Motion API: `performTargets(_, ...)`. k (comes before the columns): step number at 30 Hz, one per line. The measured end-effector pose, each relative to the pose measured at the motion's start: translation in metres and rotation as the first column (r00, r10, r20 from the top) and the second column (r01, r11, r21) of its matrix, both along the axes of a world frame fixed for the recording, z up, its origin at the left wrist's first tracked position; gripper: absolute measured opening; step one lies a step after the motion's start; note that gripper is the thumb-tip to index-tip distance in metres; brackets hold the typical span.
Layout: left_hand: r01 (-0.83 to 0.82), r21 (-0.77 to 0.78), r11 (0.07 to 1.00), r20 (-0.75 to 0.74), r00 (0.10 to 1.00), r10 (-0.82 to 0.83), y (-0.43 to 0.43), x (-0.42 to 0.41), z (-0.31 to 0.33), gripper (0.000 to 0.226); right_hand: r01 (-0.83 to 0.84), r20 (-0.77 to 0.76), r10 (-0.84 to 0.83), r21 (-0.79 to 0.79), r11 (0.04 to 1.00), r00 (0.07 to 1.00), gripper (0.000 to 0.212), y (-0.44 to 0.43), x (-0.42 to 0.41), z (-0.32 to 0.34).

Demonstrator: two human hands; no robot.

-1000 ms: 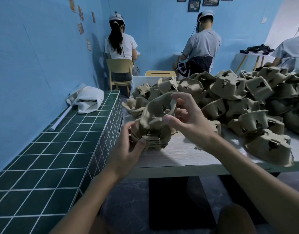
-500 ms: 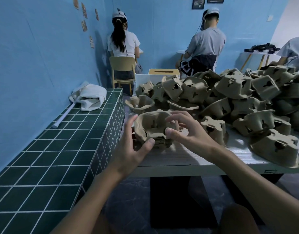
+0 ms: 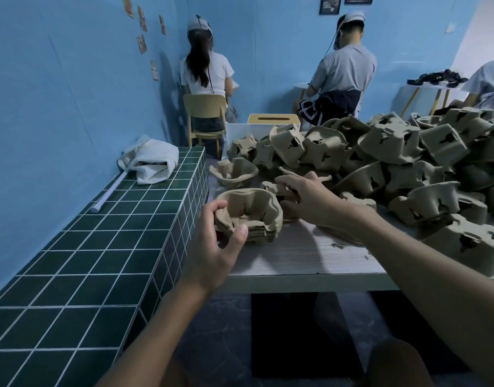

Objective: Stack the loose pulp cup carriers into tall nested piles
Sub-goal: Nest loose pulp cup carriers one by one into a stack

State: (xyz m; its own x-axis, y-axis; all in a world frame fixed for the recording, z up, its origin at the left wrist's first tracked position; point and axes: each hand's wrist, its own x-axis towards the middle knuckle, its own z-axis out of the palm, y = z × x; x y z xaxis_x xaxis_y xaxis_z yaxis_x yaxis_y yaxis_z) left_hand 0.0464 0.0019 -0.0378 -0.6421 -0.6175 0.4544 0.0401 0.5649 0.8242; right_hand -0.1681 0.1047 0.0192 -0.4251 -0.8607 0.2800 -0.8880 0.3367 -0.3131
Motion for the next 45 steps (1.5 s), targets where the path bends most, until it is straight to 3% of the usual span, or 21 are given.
performTargets(5, -0.02, 0.034, 0.999, -0.038, 0.999, 0.021, 0.0, -0.001, 0.001, 0.069, 0.026, -0.153, -0.017, 0.056, 0.998, 0.988, 0.053, 0.001, -0.001, 0.001)
performTargets(10, -0.014, 0.055, 0.998, -0.049, 0.999, 0.017, -0.002, -0.002, 0.0, 0.071, 0.051, -0.157, -0.04, 0.068, 0.996, 0.987, 0.046, 0.01, 0.001, -0.001)
performTargets(14, 0.002, 0.082, 0.997, -0.054, 0.999, 0.002, -0.001, -0.002, 0.0, 0.072, 0.103, -0.037, -0.106, -0.058, 0.993, 0.994, 0.031, 0.017, 0.008, 0.002)
performTargets(19, 0.01, 0.083, 0.996, -0.057, 0.998, -0.006, 0.0, 0.0, 0.0, 0.067, 0.304, 0.129, -0.278, -0.267, 0.915, 0.952, 0.03, 0.023, 0.012, 0.004)
performTargets(31, -0.017, 0.044, 0.999, -0.059, 0.998, 0.02, 0.001, 0.0, 0.0, 0.061, 0.535, 0.172, -0.507, -0.255, 0.805, 0.845, 0.026, 0.023, 0.024, 0.005)
performTargets(36, -0.029, 0.06, 0.998, -0.05, 0.998, 0.032, 0.0, 0.001, 0.0, 0.062, 0.505, 0.284, -0.44, -0.224, 0.834, 0.852, 0.025, 0.026, 0.03, 0.01)
performTargets(41, -0.013, 0.06, 0.998, -0.014, 1.0, 0.014, -0.002, -0.001, -0.002, 0.064, 0.368, 0.251, -0.317, -0.187, 0.911, 0.914, 0.032, 0.021, 0.038, 0.01)
performTargets(45, -0.021, 0.06, 0.998, 0.004, 1.0, 0.021, -0.002, -0.002, -0.003, 0.064, 0.257, 0.262, -0.188, -0.265, 0.929, 0.947, 0.037, 0.021, 0.039, 0.007)
